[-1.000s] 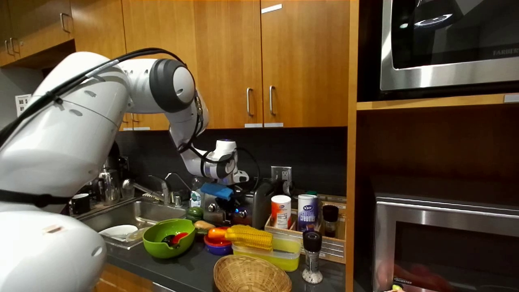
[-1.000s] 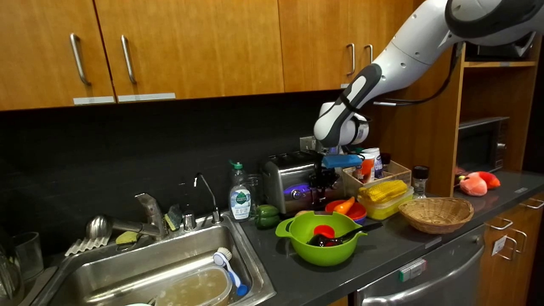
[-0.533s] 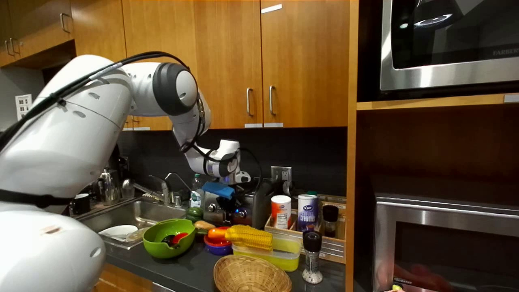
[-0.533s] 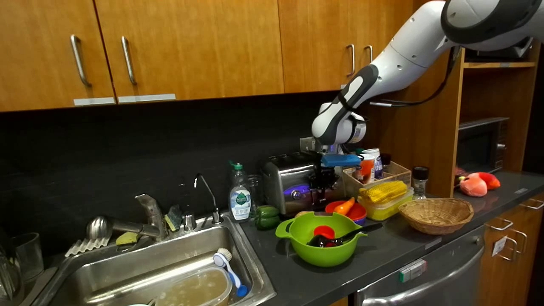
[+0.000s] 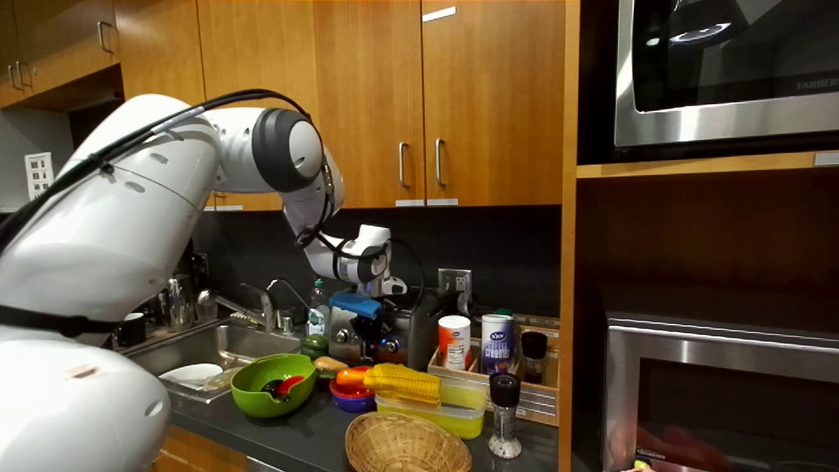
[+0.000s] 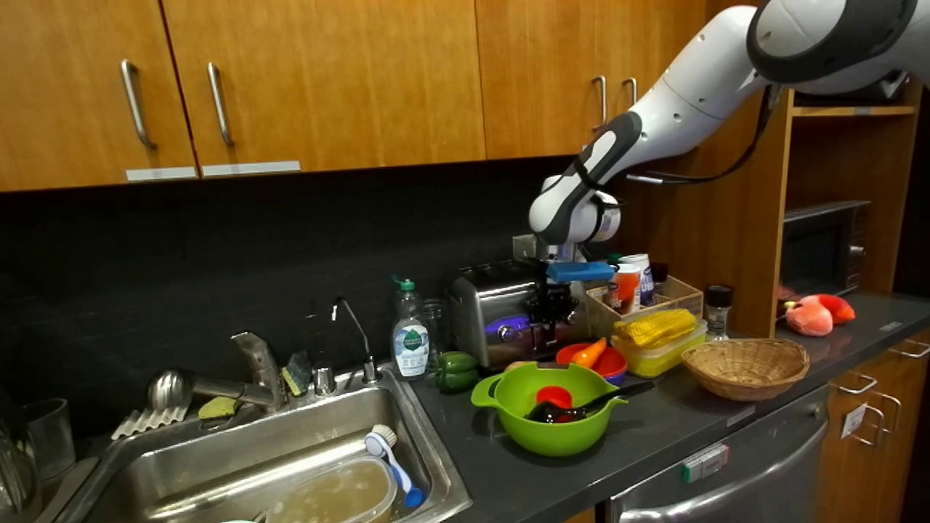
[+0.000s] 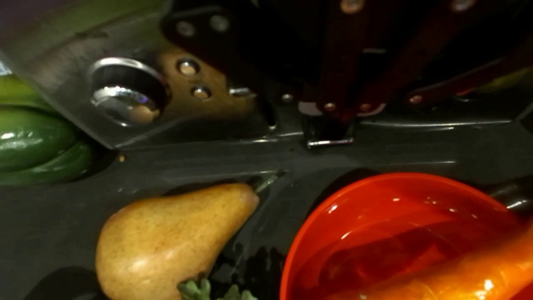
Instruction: Push the right lever on the toaster downwards.
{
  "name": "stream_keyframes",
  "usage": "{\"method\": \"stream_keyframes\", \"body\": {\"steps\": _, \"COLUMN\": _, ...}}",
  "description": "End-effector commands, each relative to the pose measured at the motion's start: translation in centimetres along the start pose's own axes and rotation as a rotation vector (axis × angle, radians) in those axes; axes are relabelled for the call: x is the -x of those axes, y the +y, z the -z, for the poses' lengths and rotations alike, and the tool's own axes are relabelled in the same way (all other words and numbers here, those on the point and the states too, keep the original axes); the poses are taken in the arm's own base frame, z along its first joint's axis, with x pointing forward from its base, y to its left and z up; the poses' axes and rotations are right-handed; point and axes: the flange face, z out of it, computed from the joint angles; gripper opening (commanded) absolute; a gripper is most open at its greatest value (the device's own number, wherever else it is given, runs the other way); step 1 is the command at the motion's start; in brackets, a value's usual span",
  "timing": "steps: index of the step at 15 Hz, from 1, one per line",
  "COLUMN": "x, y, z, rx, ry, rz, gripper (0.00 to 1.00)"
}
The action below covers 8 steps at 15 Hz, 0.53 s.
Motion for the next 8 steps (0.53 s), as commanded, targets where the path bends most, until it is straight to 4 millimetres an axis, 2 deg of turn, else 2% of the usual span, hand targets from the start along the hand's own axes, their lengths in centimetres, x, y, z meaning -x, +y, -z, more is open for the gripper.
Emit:
{"method": "stream_keyframes", "body": {"steps": 1, "x": -0.3, "y": 1.2, "z": -5.9, "rx": 0.02, "ry": -0.039, "rz": -0.009, "gripper": 0.0}}
{"method": "stream_keyframes", "body": {"steps": 8, "x": 1.5, "y": 0.2, "z": -3.4, "rx": 0.051, "ry": -0.002, "rz": 0.047, "gripper": 0.0}}
